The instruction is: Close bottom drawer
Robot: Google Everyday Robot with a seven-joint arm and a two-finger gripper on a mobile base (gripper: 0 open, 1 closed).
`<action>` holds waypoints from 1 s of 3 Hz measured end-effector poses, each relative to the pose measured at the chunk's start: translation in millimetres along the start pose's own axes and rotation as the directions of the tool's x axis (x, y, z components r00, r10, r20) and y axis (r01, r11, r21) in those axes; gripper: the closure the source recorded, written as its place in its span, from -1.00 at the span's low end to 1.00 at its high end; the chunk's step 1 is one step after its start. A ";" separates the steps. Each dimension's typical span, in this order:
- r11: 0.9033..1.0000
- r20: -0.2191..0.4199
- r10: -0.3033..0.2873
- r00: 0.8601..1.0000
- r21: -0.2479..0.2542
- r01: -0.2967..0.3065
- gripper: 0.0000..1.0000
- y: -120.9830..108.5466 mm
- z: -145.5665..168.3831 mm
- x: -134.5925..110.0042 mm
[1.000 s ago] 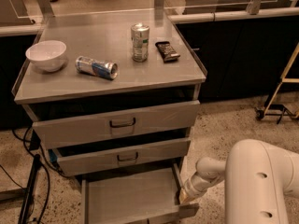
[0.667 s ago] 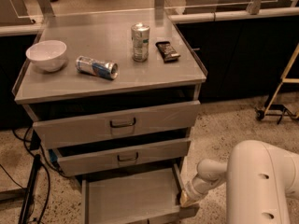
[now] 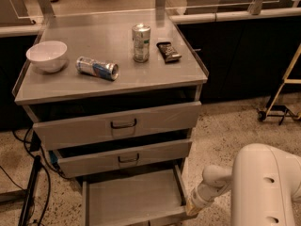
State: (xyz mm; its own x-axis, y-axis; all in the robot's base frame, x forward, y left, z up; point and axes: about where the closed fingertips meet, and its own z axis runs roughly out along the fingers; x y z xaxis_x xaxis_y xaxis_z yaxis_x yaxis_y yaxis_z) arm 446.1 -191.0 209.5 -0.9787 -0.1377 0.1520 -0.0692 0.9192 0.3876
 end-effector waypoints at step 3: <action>1.000 -0.043 0.018 0.999 0.024 -0.017 1.00 -3.7 23.4 14.5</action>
Offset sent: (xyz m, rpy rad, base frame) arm -0.0163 0.0021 -0.0087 0.0032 0.0397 0.0162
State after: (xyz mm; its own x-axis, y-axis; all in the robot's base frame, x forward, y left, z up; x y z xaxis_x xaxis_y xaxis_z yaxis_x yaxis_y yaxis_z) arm 427.7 -187.8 189.0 -0.9706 -0.1370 0.1979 -0.0573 0.9300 0.3630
